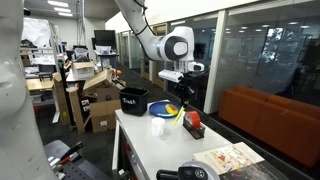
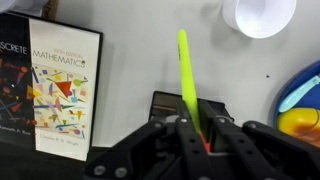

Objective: Take the yellow pen out of the white mug

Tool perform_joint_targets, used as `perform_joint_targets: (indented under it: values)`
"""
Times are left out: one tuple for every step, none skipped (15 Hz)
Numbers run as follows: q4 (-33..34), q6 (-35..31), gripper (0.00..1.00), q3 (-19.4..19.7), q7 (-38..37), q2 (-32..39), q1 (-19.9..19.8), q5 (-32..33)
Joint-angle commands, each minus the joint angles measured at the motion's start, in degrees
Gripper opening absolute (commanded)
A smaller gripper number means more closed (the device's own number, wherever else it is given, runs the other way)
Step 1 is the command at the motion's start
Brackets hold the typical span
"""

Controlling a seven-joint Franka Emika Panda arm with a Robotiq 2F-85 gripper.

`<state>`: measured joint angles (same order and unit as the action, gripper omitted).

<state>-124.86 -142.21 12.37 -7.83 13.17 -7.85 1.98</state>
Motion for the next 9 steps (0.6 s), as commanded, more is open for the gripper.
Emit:
perform_joint_targets:
  values:
    - [2.06, 4.45, 0.04, -0.20, -0.33, 2.54, -0.66, 0.41]
    - [2.17, 5.38, 0.04, -0.20, -0.18, 3.35, -0.64, 0.63]
    - [2.33, 6.33, 0.04, -0.20, -0.14, 4.04, -0.57, 0.81]
    - [2.48, 7.22, 0.04, -0.23, -0.04, 4.80, -0.50, 1.04]
    - [2.65, 7.92, 0.04, -0.23, -0.10, 5.48, -0.41, 1.28]
    - [2.91, 8.76, 0.04, -0.25, -0.09, 6.29, -0.35, 1.46]
    - [3.21, 9.52, 0.04, -0.27, -0.02, 7.02, -0.29, 1.66]
    - [3.41, 10.15, 0.04, -0.26, -0.11, 7.77, -0.16, 1.96]
    - [3.57, 10.71, 0.04, -0.28, -0.13, 8.26, -0.07, 2.14]
